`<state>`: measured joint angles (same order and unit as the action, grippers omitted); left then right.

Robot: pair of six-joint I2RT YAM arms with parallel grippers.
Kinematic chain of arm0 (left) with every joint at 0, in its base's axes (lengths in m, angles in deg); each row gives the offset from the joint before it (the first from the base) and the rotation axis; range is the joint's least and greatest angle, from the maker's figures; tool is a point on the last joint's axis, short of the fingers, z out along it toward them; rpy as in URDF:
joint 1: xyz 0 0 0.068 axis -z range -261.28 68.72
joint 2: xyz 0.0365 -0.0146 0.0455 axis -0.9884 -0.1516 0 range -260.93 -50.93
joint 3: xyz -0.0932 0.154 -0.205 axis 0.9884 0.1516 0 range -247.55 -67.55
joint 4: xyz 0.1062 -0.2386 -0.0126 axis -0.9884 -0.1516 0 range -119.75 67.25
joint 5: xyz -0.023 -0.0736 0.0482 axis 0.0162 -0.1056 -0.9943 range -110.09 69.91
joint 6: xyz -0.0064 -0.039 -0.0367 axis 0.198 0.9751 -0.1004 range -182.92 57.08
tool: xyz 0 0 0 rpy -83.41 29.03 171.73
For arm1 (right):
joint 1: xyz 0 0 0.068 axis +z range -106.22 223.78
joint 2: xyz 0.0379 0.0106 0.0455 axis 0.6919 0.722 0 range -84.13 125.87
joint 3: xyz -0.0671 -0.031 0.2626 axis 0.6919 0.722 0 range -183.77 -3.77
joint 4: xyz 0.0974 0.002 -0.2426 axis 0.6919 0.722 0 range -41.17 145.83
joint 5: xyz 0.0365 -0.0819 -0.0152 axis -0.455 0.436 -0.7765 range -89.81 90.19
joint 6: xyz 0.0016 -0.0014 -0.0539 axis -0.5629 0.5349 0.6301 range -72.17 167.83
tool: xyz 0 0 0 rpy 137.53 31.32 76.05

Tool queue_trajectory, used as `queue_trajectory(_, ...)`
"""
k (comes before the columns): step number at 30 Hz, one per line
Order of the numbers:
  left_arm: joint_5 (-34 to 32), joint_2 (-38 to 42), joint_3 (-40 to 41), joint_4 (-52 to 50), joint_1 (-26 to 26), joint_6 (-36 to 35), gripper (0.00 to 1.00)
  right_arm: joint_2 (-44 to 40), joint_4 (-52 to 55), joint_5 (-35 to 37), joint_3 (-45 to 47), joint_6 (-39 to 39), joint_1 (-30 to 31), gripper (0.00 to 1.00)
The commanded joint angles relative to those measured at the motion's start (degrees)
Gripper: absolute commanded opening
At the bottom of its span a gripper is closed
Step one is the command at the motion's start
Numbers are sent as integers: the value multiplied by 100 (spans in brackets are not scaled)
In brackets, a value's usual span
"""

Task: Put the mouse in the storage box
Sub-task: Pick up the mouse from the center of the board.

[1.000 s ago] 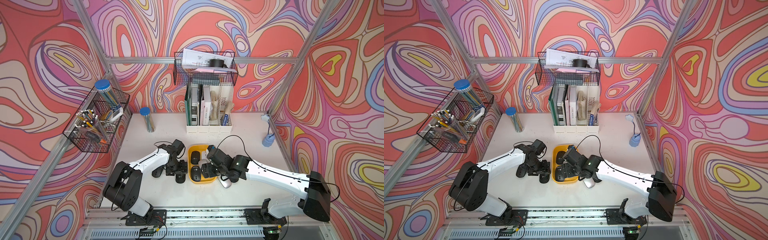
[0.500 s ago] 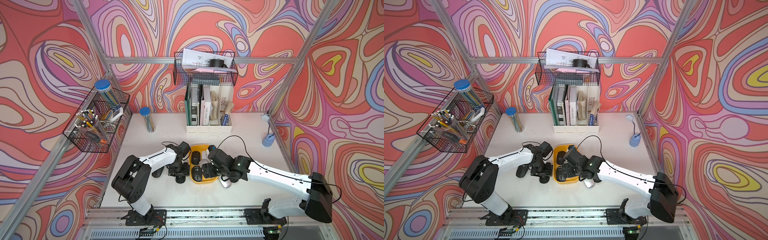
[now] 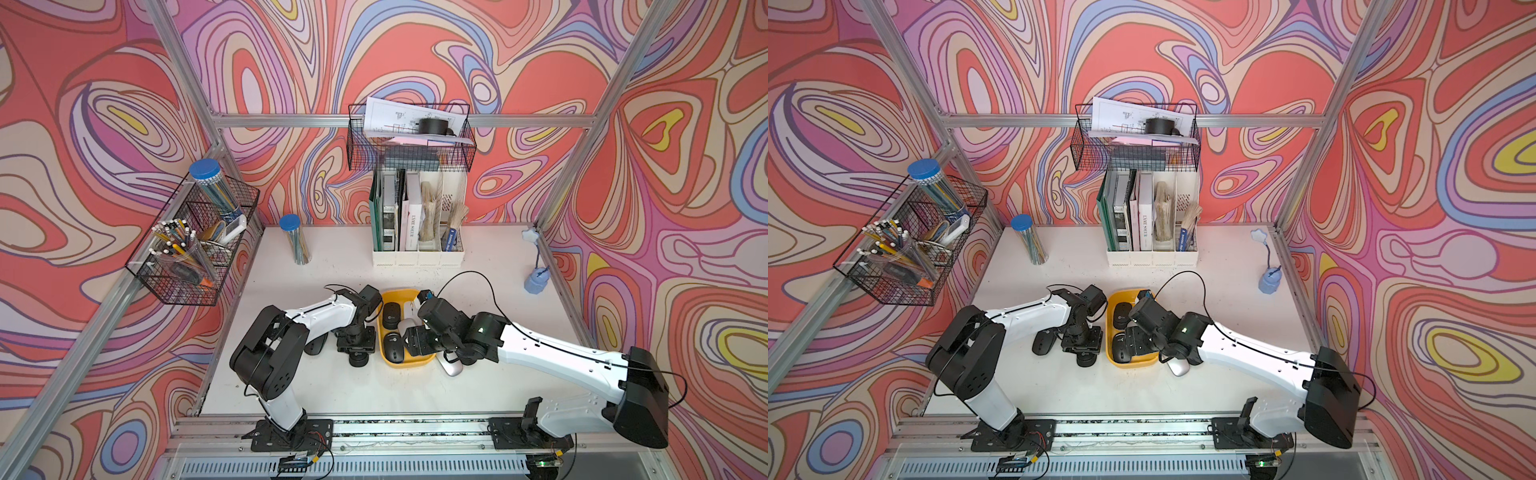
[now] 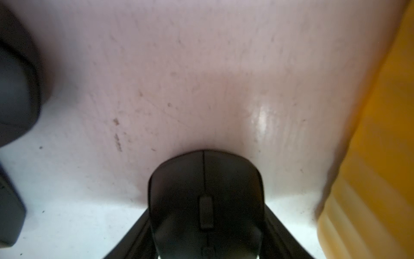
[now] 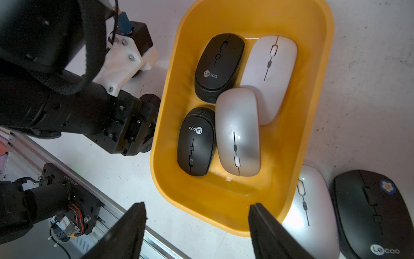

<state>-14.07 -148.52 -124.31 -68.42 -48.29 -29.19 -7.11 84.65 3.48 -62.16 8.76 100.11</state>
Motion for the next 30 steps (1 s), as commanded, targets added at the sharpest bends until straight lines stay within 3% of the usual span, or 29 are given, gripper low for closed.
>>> queue_trajectory(1, 48, -122, 148, 152, 14, 47, 58, -39, -237, -217, 129, 31, 34, 74)
queue_trajectory(6, -125, 218, 257, 113, 14, 132, 55, 239, -1102, -1195, 345, 91, 44, 73)
queue_trajectory(12, -449, 1108, 191, -213, 14, 190, 55, 431, -2136, -1568, 689, -111, 49, 73)
queue_trajectory(20, -506, 1678, -170, -639, 15, 185, 55, 194, -2006, -894, 735, -180, 44, 72)
queue_trajectory(30, -106, 1404, -1172, -732, 99, 69, 55, -397, -575, 339, 375, 123, 12, 74)
